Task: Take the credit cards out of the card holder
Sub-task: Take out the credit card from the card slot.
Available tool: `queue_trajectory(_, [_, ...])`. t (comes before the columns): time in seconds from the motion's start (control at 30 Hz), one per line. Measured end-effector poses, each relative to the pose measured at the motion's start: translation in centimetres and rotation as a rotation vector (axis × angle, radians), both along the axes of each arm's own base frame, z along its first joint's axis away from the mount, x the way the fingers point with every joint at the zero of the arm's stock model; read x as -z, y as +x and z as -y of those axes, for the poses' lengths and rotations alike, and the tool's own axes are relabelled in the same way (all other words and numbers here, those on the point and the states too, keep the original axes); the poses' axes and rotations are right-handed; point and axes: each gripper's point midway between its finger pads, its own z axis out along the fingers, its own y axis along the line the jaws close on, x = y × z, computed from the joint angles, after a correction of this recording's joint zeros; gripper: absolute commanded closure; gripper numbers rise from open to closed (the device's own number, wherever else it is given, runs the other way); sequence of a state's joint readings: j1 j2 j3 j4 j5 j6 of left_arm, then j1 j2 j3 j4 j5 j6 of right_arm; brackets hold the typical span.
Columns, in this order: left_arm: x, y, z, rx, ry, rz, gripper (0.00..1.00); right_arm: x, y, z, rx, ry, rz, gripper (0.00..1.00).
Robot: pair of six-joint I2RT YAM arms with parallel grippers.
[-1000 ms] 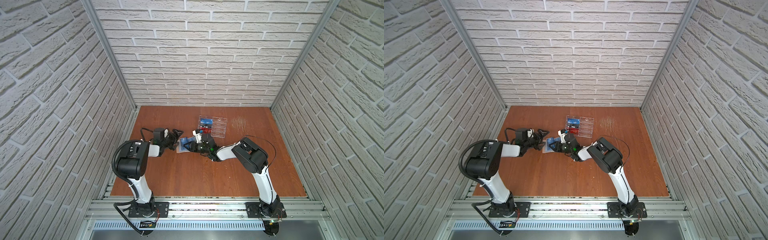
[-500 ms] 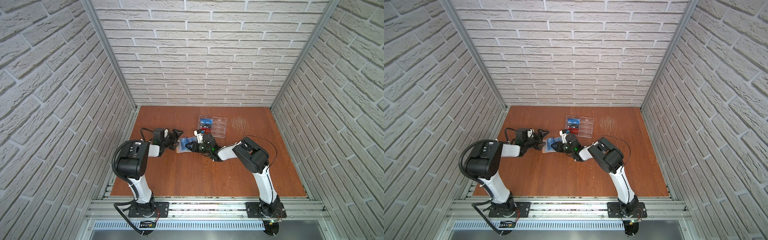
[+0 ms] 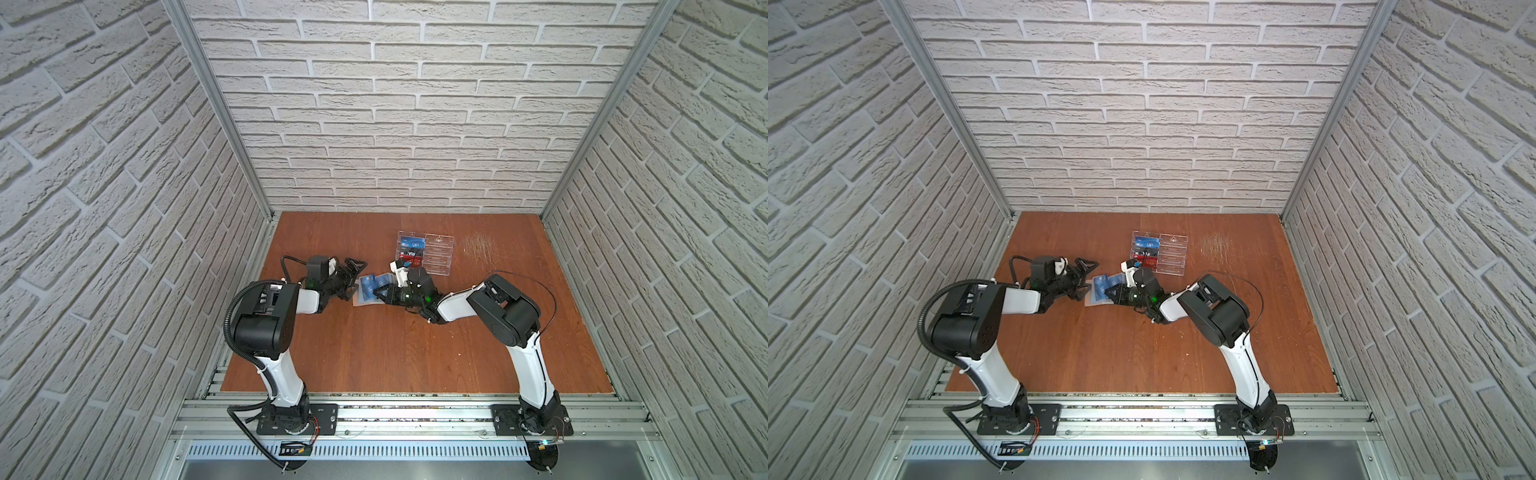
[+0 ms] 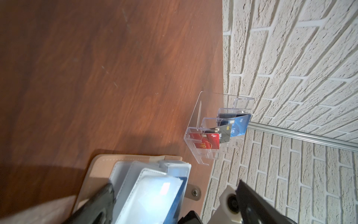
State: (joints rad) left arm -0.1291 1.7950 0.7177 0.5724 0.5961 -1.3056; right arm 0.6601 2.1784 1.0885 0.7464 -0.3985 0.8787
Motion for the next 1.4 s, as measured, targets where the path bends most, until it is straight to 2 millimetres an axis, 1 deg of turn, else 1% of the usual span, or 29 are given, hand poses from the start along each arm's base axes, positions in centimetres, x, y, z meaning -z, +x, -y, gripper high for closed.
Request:
queue_trajectory(0.1, [0.0, 0.0, 0.0, 0.0, 0.0, 0.0, 0.02, 0.0, 0.1, 0.1, 0.002, -0.001, -0.001, 0.92])
queue_trajectory(0.27, [0.0, 0.0, 0.0, 0.0, 0.0, 0.0, 0.02, 0.0, 0.1, 0.2, 0.0, -0.004, -0.002, 0.94])
queue_trajectory(0.77, [0.0, 0.0, -0.1, -0.002, -0.002, 0.0, 0.02, -0.5, 0.4, 1.0, 0.011, -0.027, -0.008, 0.94])
queue_trajectory(1.13, [0.0, 0.0, -0.1, -0.002, -0.002, 0.0, 0.02, -0.2, 0.2, 2.3, 0.027, -0.041, -0.022, 0.94])
queue_trajectory(1.33, [0.0, 0.0, -0.2, -0.002, -0.002, 0.001, 0.02, -0.6, 0.0, 2.9, 0.027, -0.056, -0.017, 0.94])
queue_trajectory(1.4, [0.0, -0.1, -0.1, -0.001, -0.002, 0.003, 0.02, -1.0, 0.0, 3.2, 0.026, -0.06, -0.009, 0.94])
